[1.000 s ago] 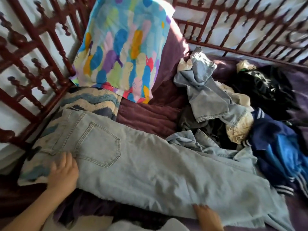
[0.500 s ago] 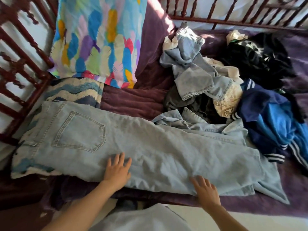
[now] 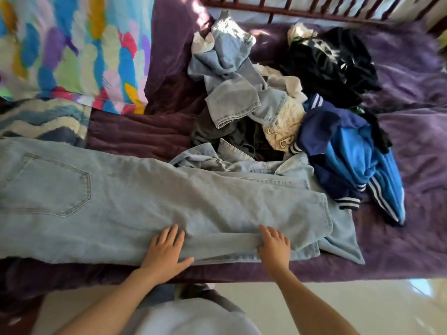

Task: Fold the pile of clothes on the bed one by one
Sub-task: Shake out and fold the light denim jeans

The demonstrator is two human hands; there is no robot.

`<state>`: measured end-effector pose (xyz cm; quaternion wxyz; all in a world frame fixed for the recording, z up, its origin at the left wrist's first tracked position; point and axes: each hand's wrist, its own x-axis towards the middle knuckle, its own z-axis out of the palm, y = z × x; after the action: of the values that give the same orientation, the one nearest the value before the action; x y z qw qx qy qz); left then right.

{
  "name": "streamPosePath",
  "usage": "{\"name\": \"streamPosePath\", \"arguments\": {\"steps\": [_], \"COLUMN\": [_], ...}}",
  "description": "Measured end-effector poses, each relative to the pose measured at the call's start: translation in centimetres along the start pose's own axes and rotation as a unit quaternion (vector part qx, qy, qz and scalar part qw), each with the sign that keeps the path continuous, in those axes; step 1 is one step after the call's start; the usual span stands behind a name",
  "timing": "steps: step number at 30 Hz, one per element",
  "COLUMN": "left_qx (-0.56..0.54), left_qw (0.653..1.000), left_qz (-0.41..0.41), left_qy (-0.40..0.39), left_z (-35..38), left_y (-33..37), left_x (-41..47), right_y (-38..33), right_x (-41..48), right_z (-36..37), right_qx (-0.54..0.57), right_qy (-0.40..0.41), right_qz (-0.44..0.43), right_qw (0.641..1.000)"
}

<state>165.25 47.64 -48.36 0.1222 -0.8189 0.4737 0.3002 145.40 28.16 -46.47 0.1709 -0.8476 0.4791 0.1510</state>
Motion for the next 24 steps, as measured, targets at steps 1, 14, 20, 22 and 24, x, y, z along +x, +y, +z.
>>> {"name": "streamPosePath", "arguments": {"steps": [1,14,20,22,24], "left_qx": [0.004,-0.095,-0.310,-0.362,-0.403], "left_qw": [1.000,0.995,0.949,0.929,0.910], "left_qz": [0.005,-0.018,-0.055,-0.071,-0.089], "left_qy": [0.003,-0.001,-0.018,-0.023,-0.017], "left_z": [0.1,-1.0,-2.9,-3.3,-3.5], "left_y": [0.2,1.2,0.3,-0.2,-0.5], "left_x": [-0.1,0.8,2.1,2.0,2.0], "right_y": [-0.5,9.1,8.4,8.3,8.2], "right_x": [0.3,0.9,3.8,5.0,6.2], "right_z": [-0.1,-1.5,-1.3,-2.5,-4.6], "right_qx": [0.050,-0.072,0.620,0.672,0.670], "right_qy": [0.020,0.009,0.117,0.139,0.174], "right_qz": [0.010,0.088,0.405,0.437,0.414], "right_qw": [0.999,0.994,0.662,0.581,0.592]}}
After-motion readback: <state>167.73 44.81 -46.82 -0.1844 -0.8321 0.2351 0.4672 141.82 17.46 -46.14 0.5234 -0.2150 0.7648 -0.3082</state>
